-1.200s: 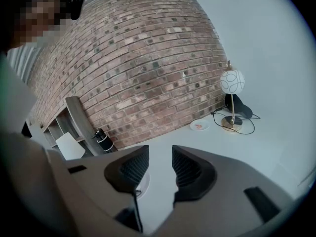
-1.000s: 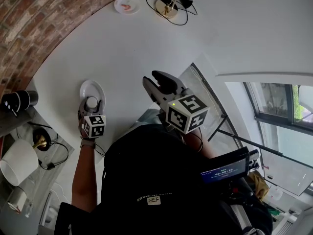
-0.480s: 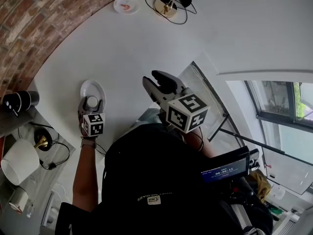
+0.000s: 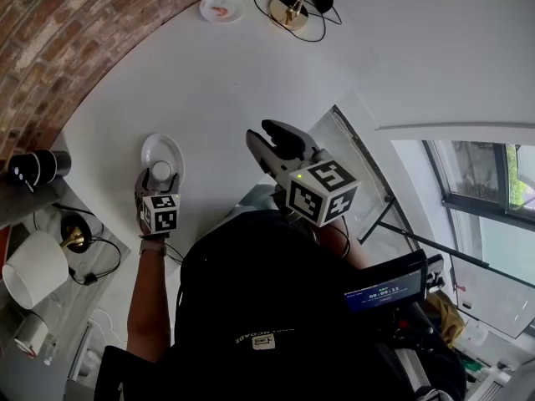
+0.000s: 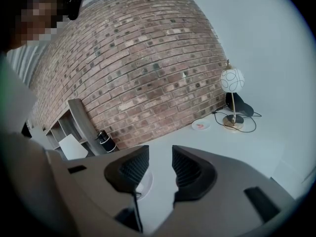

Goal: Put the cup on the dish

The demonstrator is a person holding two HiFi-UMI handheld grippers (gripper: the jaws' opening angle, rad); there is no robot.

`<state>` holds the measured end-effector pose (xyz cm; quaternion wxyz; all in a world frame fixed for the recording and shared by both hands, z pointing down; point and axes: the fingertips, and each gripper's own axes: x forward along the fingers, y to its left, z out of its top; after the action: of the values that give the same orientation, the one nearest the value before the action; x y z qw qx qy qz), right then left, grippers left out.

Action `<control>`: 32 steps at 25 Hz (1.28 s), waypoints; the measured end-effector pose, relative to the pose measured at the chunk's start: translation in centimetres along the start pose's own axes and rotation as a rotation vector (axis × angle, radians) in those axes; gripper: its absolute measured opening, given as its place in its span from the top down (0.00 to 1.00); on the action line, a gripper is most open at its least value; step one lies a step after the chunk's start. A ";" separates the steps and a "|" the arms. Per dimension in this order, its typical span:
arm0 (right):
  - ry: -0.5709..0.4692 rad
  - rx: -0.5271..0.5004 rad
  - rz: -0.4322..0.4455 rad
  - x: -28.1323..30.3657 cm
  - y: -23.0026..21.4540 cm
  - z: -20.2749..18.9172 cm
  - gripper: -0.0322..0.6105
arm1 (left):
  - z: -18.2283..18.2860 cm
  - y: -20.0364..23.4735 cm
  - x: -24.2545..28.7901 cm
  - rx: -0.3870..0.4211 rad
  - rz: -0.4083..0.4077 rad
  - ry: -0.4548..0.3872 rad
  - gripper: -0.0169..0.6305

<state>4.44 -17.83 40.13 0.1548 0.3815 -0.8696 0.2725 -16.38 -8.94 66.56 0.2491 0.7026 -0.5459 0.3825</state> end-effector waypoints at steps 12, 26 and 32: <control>0.001 -0.003 0.014 0.0 0.3 -0.2 0.72 | -1.8 -1.4 -2.3 -0.056 0.008 -0.007 0.46; -0.004 0.004 0.014 -0.2 0.2 -0.4 0.72 | -3.6 -1.6 -1.7 0.031 0.077 0.042 0.46; -0.011 0.010 0.015 -0.4 0.2 -0.4 0.72 | -2.8 -1.2 -1.1 0.037 0.081 0.042 0.46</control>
<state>4.63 -17.25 40.18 0.1458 0.3772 -0.8720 0.2759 -16.09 -5.80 67.40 0.2318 0.6761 -0.5615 0.4171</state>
